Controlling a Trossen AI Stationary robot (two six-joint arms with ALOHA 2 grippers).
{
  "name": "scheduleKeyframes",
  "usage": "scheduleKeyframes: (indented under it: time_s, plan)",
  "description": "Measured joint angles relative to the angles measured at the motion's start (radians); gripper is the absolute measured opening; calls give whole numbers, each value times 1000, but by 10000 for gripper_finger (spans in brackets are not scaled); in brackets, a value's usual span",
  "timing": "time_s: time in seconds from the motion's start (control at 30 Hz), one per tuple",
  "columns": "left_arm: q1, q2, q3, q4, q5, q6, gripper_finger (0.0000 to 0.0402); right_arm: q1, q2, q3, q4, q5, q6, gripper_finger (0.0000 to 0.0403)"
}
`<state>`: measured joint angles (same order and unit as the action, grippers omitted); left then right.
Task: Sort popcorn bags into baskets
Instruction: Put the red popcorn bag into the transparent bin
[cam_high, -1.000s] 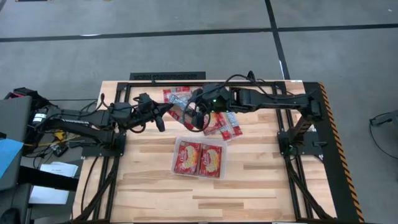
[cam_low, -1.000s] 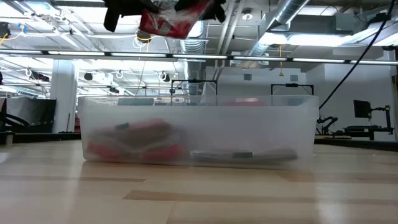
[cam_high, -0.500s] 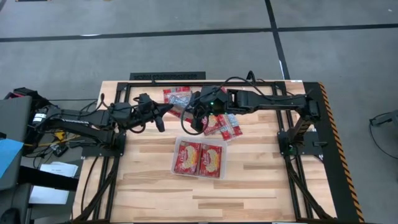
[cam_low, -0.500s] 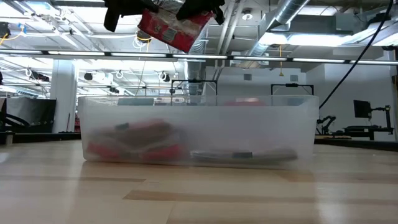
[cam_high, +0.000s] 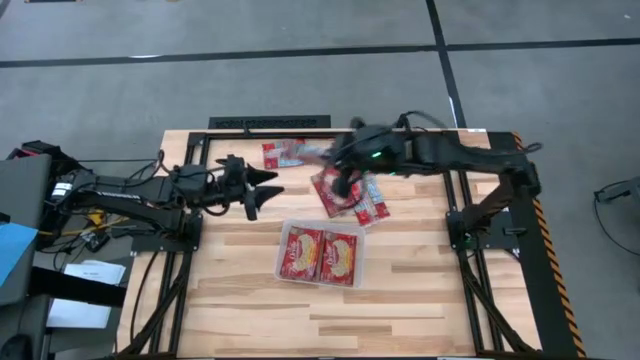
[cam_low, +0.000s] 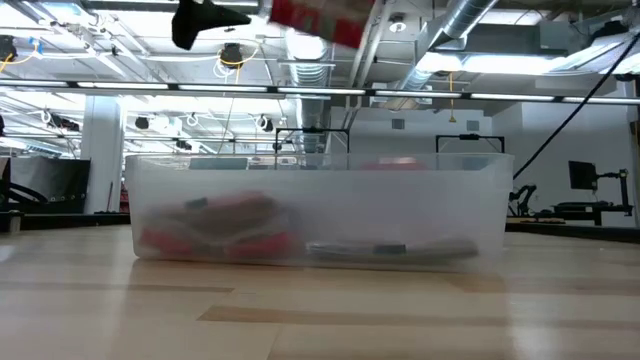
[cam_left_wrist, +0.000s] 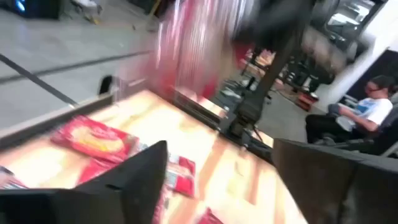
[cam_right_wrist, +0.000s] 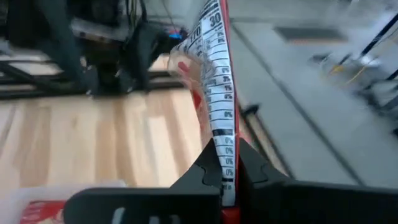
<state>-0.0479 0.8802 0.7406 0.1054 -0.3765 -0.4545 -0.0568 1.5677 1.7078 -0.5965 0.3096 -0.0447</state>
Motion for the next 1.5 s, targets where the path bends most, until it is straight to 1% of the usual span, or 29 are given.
scheduleKeyframes:
  time_s: [0.07,0.13,0.2,0.3,0.37,0.43,0.53,0.6,0.63,0.7,0.8,0.93,1.0,1.13,1.23,1.3,1.4,1.5]
  plan:
    - [0,-8,-1,-8,27,-58,310,13,-52,2,-67,11,-44,16]
    - [1,-20,0,7,52,-111,326,50,-83,1,-138,13,-111,16]
    - [2,-36,0,-2,75,-139,332,102,-101,-1,-218,7,-167,16]
    - [2,-50,0,-4,110,-177,333,213,-122,-3,-348,10,-212,16]
    - [2,-60,0,4,124,-195,330,307,-122,-25,-382,65,-215,16]
    - [2,-71,0,-9,129,-201,327,414,-107,-58,-383,167,-224,16]
    - [2,-74,0,-23,129,-203,322,556,-55,-72,-351,296,-344,16]
    - [2,-75,0,-19,126,-208,321,622,-28,-77,-361,312,-456,16]
    - [2,-76,0,-22,121,-209,320,645,-9,-79,-364,313,-484,17]
    - [2,-75,0,-32,105,-210,320,675,32,-79,-360,315,-480,21]
    - [2,-76,0,-57,78,-210,320,696,95,-80,-375,325,-496,18]
    - [2,-75,0,-96,44,-214,320,699,143,-80,-364,321,-610,14]
    - [2,-75,0,-115,25,-216,320,676,154,-80,-362,308,-643,14]
    - [2,-75,0,-139,6,-216,320,618,182,-80,-363,320,-716,23]
    - [2,-75,0,-160,1,-216,319,584,203,-80,-360,296,-786,15]
    - [2,-75,0,-169,-3,-217,320,576,205,-80,-363,277,-839,14]
    - [2,-75,0,-180,-4,-217,320,571,188,-80,-316,220,-894,14]
    - [2,-75,0,-179,-24,-217,320,564,108,-81,-292,163,-862,14]
